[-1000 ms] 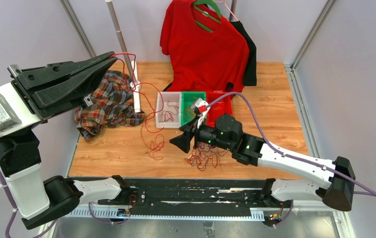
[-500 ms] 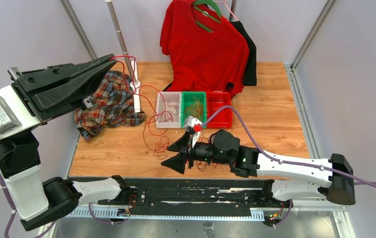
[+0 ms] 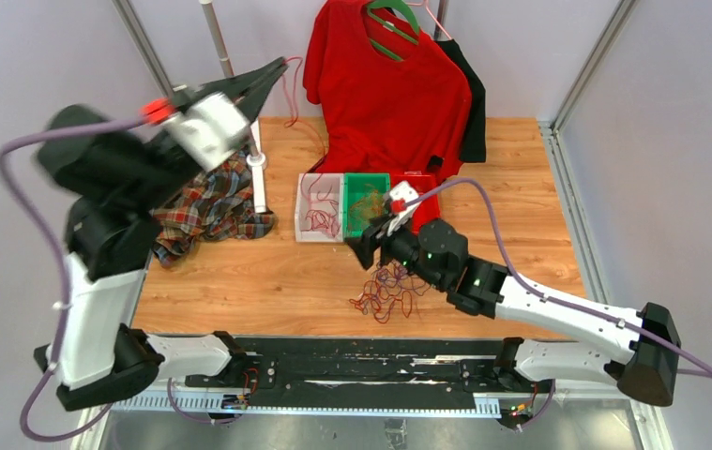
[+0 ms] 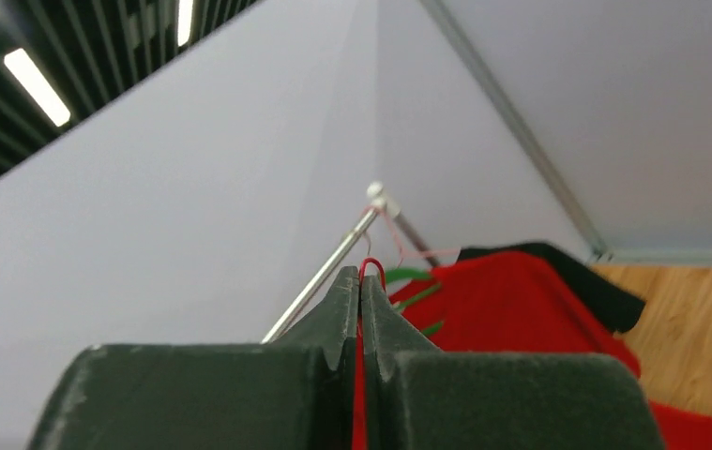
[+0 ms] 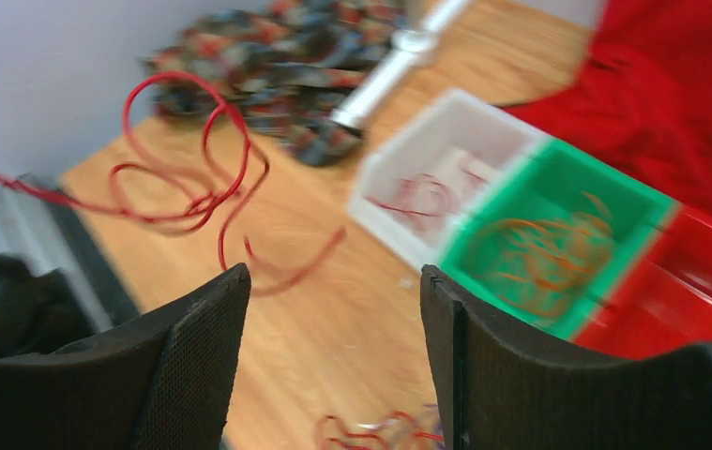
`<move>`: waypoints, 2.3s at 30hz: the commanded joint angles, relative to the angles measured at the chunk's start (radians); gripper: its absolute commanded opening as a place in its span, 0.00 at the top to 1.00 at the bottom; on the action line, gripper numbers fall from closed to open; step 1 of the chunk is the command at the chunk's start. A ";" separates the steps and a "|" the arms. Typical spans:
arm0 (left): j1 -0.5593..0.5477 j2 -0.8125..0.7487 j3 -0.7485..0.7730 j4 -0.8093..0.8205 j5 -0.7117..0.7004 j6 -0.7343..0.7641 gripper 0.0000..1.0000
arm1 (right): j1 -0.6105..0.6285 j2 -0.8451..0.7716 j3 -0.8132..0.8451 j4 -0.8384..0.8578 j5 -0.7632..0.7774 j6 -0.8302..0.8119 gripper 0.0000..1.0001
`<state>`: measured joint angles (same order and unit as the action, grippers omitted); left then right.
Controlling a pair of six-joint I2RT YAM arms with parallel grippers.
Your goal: Untangle the cables
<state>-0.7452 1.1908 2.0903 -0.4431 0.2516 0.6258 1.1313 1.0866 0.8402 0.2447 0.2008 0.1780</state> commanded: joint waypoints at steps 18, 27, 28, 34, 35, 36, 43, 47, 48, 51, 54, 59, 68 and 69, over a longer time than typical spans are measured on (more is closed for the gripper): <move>0.218 0.287 -0.152 0.228 -0.220 0.081 1.00 | -0.269 -0.068 -0.130 -0.283 0.158 0.056 0.25; 0.237 0.240 -0.227 0.371 -0.258 0.031 1.00 | -0.271 -0.069 -0.146 -0.299 0.164 0.075 0.26; 0.237 0.226 -0.261 0.370 -0.252 0.032 0.99 | -0.270 -0.071 -0.146 -0.301 0.167 0.077 0.26; 0.242 0.161 -0.517 0.426 -0.258 0.069 1.00 | -0.272 -0.087 -0.141 -0.315 0.177 0.072 0.26; 0.252 0.160 -0.546 0.439 -0.250 0.075 1.00 | -0.272 -0.090 -0.141 -0.317 0.178 0.071 0.26; 0.263 0.168 -0.565 0.451 -0.248 0.079 1.00 | -0.272 -0.093 -0.142 -0.317 0.178 0.069 0.26; 0.308 0.226 -0.614 0.444 -0.231 0.106 1.00 | -0.273 -0.105 -0.152 -0.327 0.184 0.066 0.27; 0.307 0.217 -0.704 0.304 -0.185 0.095 1.00 | -0.291 -0.098 -0.152 -0.334 0.181 0.070 0.27; 0.304 0.221 -0.722 0.258 -0.184 0.097 1.00 | -0.299 -0.098 -0.153 -0.335 0.173 0.074 0.27; 0.284 0.273 -0.731 0.102 -0.245 0.091 0.99 | -0.333 -0.097 -0.157 -0.333 0.132 0.092 0.28; 0.282 0.318 -0.722 0.032 -0.230 0.038 1.00 | -0.361 -0.090 -0.154 -0.333 0.113 0.095 0.29; 0.278 0.347 -0.768 0.139 -0.194 0.018 1.00 | -0.376 -0.077 -0.145 -0.341 0.112 0.084 0.29; 0.277 0.499 -0.815 0.228 -0.203 0.003 0.99 | -0.389 -0.069 -0.137 -0.363 0.068 0.088 0.20; 0.277 0.514 -0.810 0.215 -0.200 -0.005 1.00 | -0.390 -0.064 -0.134 -0.365 0.057 0.085 0.19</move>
<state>-0.4622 1.6463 1.2850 -0.2527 0.0418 0.6525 0.7536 1.0176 0.6926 -0.0971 0.2966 0.2615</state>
